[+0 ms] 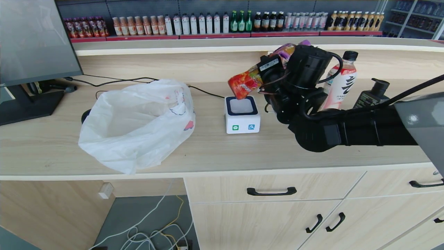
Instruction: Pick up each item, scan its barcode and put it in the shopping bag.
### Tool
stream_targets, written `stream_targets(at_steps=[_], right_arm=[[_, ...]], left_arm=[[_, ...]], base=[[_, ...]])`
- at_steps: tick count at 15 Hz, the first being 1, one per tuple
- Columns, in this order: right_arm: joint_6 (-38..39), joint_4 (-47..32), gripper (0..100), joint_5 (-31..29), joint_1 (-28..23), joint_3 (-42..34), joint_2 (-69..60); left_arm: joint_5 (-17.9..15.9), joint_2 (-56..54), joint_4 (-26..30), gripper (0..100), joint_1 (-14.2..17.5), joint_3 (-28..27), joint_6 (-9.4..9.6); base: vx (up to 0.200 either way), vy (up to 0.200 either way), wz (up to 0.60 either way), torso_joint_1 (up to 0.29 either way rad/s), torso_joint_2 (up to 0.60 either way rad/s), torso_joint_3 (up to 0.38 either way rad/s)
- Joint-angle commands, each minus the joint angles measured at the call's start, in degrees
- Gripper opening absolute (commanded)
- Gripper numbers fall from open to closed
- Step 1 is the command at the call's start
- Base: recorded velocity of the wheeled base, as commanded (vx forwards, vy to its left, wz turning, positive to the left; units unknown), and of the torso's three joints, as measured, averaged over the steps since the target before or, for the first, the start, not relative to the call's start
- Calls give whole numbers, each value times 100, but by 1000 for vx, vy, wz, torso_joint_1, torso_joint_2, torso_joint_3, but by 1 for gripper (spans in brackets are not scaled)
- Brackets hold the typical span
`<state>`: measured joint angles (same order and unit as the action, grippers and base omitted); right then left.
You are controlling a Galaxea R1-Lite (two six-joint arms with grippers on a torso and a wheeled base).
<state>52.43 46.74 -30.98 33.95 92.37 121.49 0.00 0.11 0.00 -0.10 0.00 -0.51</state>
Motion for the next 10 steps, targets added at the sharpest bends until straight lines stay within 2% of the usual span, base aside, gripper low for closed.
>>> stream_targets(at_steps=[1,4,6,8,10], right_arm=[[-102,-24,0,-14,121,-149,-539],[-954,397,0,13,331,-413,-1005],[-2123,1250,0,303,270,-799,-1251],[-3318,2305,0,1305,208,-1582,-1506],[-4224,2621,0,2386,103,-2522,-1884]], left_arm=[[0,-2,0,100,-8,0,-2],[0,-2,0,100,1,0,-2],[0,-2,0,100,1,0,-2],[0,-2,0,100,1,0,-2],[0,-2,0,100,1,0,-2]], base=[[0,0,0,0,0,0],[0,0,0,0,0,0],[0,0,0,0,0,0],[0,0,0,0,0,0],[0,0,0,0,0,0]])
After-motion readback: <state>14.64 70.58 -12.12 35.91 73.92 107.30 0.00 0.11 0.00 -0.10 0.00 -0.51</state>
